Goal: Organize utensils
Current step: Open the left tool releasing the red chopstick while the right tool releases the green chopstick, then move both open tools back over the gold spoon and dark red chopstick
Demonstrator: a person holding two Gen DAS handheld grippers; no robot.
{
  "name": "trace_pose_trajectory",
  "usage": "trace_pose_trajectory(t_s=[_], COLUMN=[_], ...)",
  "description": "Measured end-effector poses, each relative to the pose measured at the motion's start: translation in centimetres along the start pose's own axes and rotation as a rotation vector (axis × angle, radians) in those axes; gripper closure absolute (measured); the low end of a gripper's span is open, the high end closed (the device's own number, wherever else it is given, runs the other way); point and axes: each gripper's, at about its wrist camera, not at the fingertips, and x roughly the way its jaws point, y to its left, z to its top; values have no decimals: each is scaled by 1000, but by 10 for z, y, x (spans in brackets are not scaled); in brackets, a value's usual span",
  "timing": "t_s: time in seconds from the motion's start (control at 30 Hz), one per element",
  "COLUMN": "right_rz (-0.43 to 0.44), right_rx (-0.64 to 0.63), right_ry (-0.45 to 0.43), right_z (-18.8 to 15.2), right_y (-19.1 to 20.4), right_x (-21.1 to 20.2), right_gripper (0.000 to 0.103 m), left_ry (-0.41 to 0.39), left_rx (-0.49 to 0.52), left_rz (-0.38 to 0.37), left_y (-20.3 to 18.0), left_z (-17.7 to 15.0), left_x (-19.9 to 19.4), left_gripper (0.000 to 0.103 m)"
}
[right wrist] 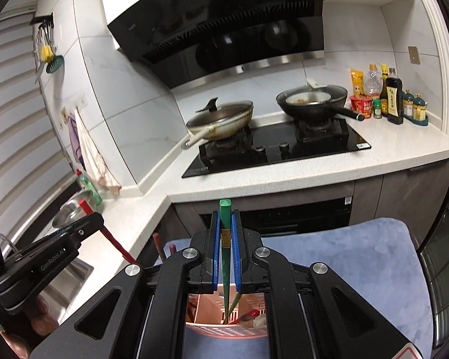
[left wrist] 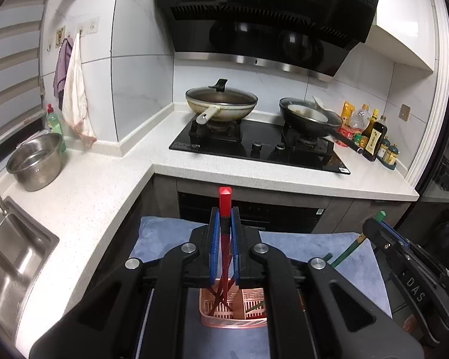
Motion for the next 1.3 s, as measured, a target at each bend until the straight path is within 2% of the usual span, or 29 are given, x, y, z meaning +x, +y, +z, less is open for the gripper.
trace_pose_trajectory(t_s=[0.33, 0.47, 0.53, 0.67, 1.3], right_rz=[-15, -12, -10, -11, -19], right_rx=[-7, -11, -14, -13, -66], right_ry=[42, 57, 61, 53, 33], right_z=[-10, -12, -14, -14, -26], right_y=[-6, -6, -6, -5, 10], right_x=[14, 17, 17, 15, -24], right_gripper=[95, 95, 94, 92, 92], left_ry=[40, 20, 25, 24, 11], left_rx=[-15, 5, 5, -9, -11], left_rz=[-3, 5, 5, 14, 29], left_y=[4, 0, 0, 3, 12], left_z=[-6, -8, -8, -9, -20], left_x=[12, 9, 10, 8, -25], left_gripper=[96, 95, 93, 82, 82])
